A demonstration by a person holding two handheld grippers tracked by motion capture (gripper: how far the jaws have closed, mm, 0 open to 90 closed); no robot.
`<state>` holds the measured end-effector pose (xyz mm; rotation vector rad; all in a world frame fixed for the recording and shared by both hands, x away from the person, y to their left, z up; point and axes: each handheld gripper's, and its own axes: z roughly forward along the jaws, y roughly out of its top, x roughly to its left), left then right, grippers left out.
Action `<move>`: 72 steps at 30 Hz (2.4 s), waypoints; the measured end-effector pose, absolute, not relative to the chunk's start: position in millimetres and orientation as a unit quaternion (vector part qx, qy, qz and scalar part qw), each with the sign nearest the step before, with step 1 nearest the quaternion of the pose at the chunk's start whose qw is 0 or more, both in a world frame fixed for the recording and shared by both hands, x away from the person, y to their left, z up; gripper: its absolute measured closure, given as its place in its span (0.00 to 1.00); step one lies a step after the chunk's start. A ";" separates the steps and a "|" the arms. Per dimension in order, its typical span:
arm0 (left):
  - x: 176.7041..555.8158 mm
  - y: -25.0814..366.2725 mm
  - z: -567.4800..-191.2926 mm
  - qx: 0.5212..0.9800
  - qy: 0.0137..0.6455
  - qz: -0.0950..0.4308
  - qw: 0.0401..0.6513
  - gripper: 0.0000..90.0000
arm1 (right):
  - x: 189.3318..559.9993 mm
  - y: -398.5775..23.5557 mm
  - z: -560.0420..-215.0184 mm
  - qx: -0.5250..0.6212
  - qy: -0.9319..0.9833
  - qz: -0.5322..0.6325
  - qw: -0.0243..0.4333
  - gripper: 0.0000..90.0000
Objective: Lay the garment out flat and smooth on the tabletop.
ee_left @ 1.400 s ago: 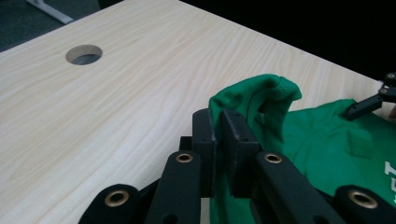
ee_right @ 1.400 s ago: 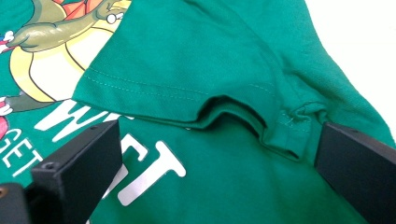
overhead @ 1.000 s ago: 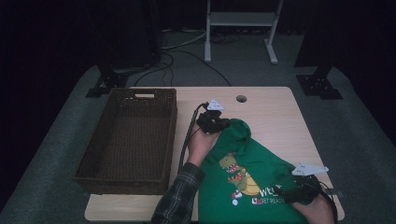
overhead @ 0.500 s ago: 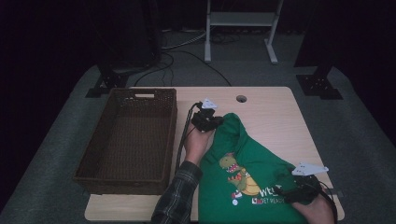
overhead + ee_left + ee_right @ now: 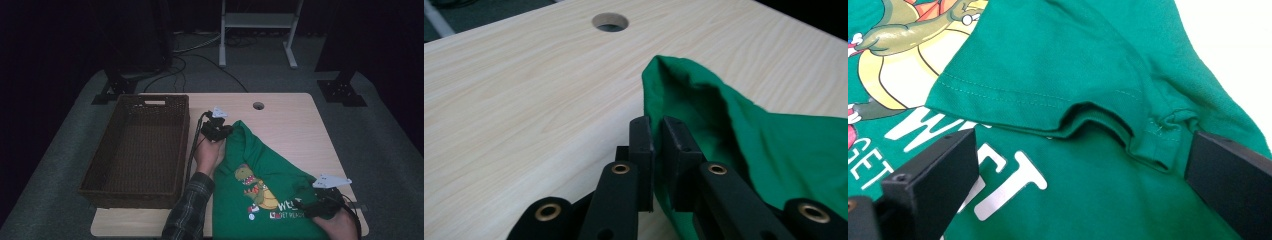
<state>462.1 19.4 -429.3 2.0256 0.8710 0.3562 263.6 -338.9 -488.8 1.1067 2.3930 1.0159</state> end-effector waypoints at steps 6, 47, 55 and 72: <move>459.9 22.1 -433.6 0.812 0.360 0.155 0.432 0.81 | 263.6 -338.9 -488.7 0.387 0.836 0.355 0.157 0.00; 401.5 -39.1 -471.8 0.860 0.292 0.106 0.405 0.66 | 258.8 -370.7 -488.8 0.408 0.826 0.350 0.166 0.00; 400.0 -44.0 -476.9 0.867 0.283 0.123 0.391 0.71 | 258.8 -370.7 -488.8 0.408 0.826 0.350 0.166 0.00; 402.8 -37.6 -478.0 0.864 0.283 0.136 0.393 0.94 | 258.8 -370.7 -488.8 0.408 0.827 0.350 0.166 0.00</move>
